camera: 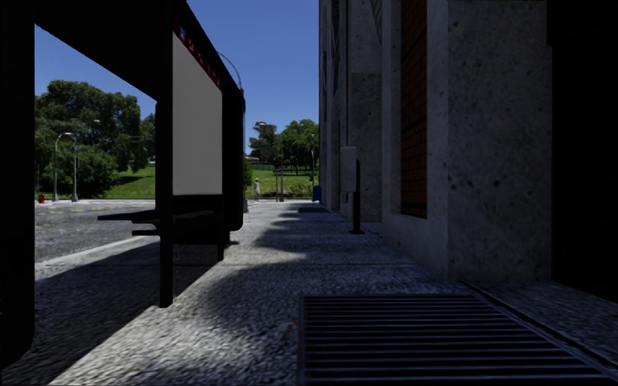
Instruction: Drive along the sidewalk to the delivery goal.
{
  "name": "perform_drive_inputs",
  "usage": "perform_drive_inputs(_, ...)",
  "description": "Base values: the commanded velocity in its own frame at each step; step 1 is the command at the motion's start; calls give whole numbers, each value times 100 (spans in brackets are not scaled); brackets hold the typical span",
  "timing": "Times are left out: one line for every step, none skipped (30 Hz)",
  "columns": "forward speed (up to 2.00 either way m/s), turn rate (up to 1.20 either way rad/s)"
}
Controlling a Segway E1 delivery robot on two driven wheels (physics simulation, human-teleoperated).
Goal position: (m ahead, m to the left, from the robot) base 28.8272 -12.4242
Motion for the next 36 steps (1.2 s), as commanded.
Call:
perform_drive_inputs(200, 0)
perform_drive_inputs(200, 0)
perform_drive_inputs(200, 0)
perform_drive_inputs(200, 0)
perform_drive_inputs(200, 0)
perform_drive_inputs(200, 0)
perform_drive_inputs(200, 0)
perform_drive_inputs(200, 0)
perform_drive_inputs(200, 0)
perform_drive_inputs(200, 0)
perform_drive_inputs(200, 0)
perform_drive_inputs(200, 0)
perform_drive_inputs(200, 0)
perform_drive_inputs(200, 0)
perform_drive_inputs(200, 0)
perform_drive_inputs(200, 0)
perform_drive_inputs(200, 0)
perform_drive_inputs(200, 0)
perform_drive_inputs(200, 0)
perform_drive_inputs(200, 0)
perform_drive_inputs(200, 0)
perform_drive_inputs(200, 0)
perform_drive_inputs(200, 0)
perform_drive_inputs(200, 0)
perform_drive_inputs(200, 0)
perform_drive_inputs(200, 0)
perform_drive_inputs(200, 0)
perform_drive_inputs(200, 0)
perform_drive_inputs(200, 0)
perform_drive_inputs(200, 0)
perform_drive_inputs(200, 0)
perform_drive_inputs(200, 0)
perform_drive_inputs(200, 0)
perform_drive_inputs(200, 0)
perform_drive_inputs(200, 0)
perform_drive_inputs(200, 0)
